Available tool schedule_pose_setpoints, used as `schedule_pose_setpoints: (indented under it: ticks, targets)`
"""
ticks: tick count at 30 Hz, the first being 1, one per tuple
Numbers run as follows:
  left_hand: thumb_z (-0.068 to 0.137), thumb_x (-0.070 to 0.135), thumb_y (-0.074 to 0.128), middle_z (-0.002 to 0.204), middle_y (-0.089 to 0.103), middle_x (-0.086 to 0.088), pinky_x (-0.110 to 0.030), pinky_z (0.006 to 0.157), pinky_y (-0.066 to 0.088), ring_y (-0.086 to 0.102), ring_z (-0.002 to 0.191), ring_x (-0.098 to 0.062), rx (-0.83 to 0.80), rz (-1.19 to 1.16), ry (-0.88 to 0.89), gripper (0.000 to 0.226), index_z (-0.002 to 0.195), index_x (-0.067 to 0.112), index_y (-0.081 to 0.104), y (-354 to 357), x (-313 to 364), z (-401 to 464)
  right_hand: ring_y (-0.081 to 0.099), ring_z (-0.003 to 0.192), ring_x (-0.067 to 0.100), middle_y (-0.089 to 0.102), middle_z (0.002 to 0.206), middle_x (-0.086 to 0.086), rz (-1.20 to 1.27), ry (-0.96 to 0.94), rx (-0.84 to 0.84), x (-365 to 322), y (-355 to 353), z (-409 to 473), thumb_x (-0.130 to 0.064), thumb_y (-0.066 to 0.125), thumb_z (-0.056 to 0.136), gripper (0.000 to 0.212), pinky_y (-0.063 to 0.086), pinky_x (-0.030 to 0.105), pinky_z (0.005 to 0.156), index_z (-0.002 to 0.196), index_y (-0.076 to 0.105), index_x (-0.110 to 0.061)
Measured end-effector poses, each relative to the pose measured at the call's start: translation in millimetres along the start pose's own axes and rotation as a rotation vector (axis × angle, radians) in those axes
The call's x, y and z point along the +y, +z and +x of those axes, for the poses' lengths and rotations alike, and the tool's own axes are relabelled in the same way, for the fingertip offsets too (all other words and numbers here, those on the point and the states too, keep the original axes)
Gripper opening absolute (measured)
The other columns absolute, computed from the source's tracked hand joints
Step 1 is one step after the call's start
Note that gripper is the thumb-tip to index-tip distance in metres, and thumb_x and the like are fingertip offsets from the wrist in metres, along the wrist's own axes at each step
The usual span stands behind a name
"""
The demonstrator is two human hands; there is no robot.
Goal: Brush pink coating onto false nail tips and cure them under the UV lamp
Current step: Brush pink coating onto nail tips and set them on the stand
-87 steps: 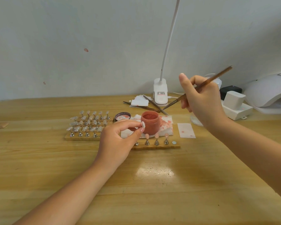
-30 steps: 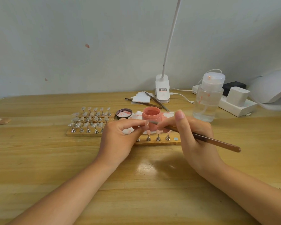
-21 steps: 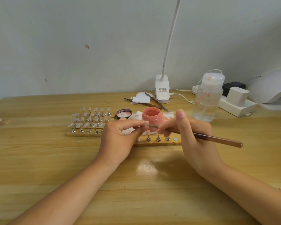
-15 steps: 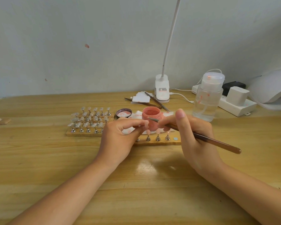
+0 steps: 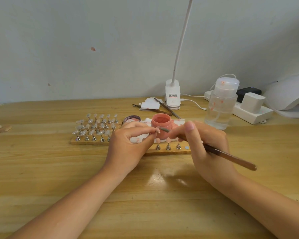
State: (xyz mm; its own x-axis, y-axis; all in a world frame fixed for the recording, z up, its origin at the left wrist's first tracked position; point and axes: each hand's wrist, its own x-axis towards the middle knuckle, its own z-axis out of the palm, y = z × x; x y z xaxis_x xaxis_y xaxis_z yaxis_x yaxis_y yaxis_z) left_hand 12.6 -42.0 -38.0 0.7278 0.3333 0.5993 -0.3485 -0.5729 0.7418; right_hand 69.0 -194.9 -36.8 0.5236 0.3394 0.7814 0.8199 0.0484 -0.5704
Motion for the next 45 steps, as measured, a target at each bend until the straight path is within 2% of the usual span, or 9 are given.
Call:
schedule_pose_setpoints:
  ticks: [4, 9, 13, 24, 29, 34, 37, 41, 45]
  targets:
    - [0.073, 0.002, 0.072, 0.079, 0.065, 0.011, -0.001, 0.075, 0.036, 0.057, 0.083, 0.006, 0.003, 0.010, -0.031, 0.029, 0.079, 0.030, 0.069, 0.1, 1.4, 0.3, 0.063, 0.062, 0.013, 0.067, 0.065, -0.003, -0.028, -0.005, -0.003, 2.9, -1.3, -0.3, -0.040, 0.034, 0.095, 0.057, 0.050, 0.039, 0.056, 0.067, 0.071, -0.006]
    - [0.073, 0.003, 0.072, 0.082, 0.066, 0.005, -0.001, 0.074, 0.036, 0.057, 0.084, 0.000, -0.015, 0.027, -0.066, 0.023, 0.080, 0.026, 0.071, -0.6, 2.8, 0.0, 0.061, 0.070, 0.006, 0.063, 0.074, -0.016, -0.098, -0.081, 0.012, 2.6, -0.2, 1.7, -0.033, 0.036, 0.095, 0.049, 0.047, 0.027, 0.064, 0.074, 0.072, -0.008]
    - [0.073, 0.004, 0.072, 0.081, 0.066, 0.006, -0.001, 0.073, 0.036, 0.057, 0.082, 0.001, -0.017, 0.021, -0.080, 0.026, 0.077, 0.030, 0.070, -0.7, 3.4, -0.1, 0.062, 0.060, 0.016, 0.066, 0.063, 0.000, -0.053, -0.045, -0.003, 5.3, -1.7, -0.1, -0.041, 0.032, 0.096, 0.060, 0.048, 0.039, 0.055, 0.067, 0.071, -0.006]
    - [0.073, 0.006, 0.072, 0.080, 0.065, 0.008, -0.001, 0.073, 0.036, 0.056, 0.083, 0.001, -0.023, 0.031, -0.077, 0.029, 0.073, 0.034, 0.068, -1.4, 3.5, -0.5, 0.063, 0.068, 0.009, 0.066, 0.073, -0.008, -0.081, -0.087, -0.010, 4.5, -0.4, 1.4, -0.030, 0.036, 0.096, 0.048, 0.050, 0.036, 0.060, 0.073, 0.072, -0.006]
    - [0.074, 0.005, 0.072, 0.082, 0.066, 0.005, -0.001, 0.074, 0.035, 0.056, 0.084, 0.000, -0.028, 0.039, -0.061, 0.025, 0.077, 0.030, 0.069, -1.1, 2.5, -0.1, 0.064, 0.061, 0.010, 0.067, 0.063, 0.001, -0.018, 0.013, -0.024, 7.2, -2.3, -0.2, -0.044, 0.032, 0.095, 0.061, 0.051, 0.039, 0.057, 0.067, 0.071, -0.006]
    - [0.074, 0.004, 0.072, 0.083, 0.066, 0.004, -0.003, 0.076, 0.036, 0.058, 0.085, -0.004, -0.030, 0.036, -0.059, 0.022, 0.082, 0.025, 0.070, -0.3, 1.6, 0.0, 0.064, 0.071, 0.006, 0.067, 0.074, -0.007, -0.034, -0.025, -0.034, 5.8, 0.0, 1.1, -0.033, 0.036, 0.096, 0.050, 0.051, 0.033, 0.064, 0.073, 0.072, -0.006]
    - [0.074, 0.005, 0.072, 0.083, 0.066, 0.005, -0.001, 0.076, 0.034, 0.056, 0.086, 0.000, -0.032, 0.037, -0.057, 0.024, 0.079, 0.028, 0.069, -0.6, 1.6, -0.1, 0.063, 0.060, 0.009, 0.067, 0.063, 0.001, 0.028, 0.044, -0.028, 5.9, -0.8, -0.8, -0.045, 0.034, 0.094, 0.061, 0.051, 0.036, 0.057, 0.066, 0.070, -0.005]
    - [0.074, 0.005, 0.072, 0.083, 0.065, 0.010, 0.000, 0.075, 0.034, 0.054, 0.086, 0.010, -0.039, 0.036, -0.038, 0.024, 0.082, 0.027, 0.069, -0.9, 1.0, 0.1, 0.064, 0.070, 0.006, 0.067, 0.072, -0.008, -0.013, -0.008, -0.024, 3.7, 0.5, 1.2, -0.029, 0.036, 0.095, 0.047, 0.051, 0.032, 0.064, 0.073, 0.071, -0.007]
    - [0.074, 0.004, 0.072, 0.081, 0.064, 0.014, 0.000, 0.076, 0.034, 0.055, 0.085, 0.011, -0.039, 0.038, -0.018, 0.025, 0.081, 0.028, 0.068, -0.5, 0.5, -0.1, 0.063, 0.060, 0.009, 0.066, 0.062, 0.000, 0.059, 0.088, -0.012, 3.2, -0.4, 0.1, -0.038, 0.038, 0.094, 0.053, 0.051, 0.036, 0.057, 0.066, 0.070, -0.006]
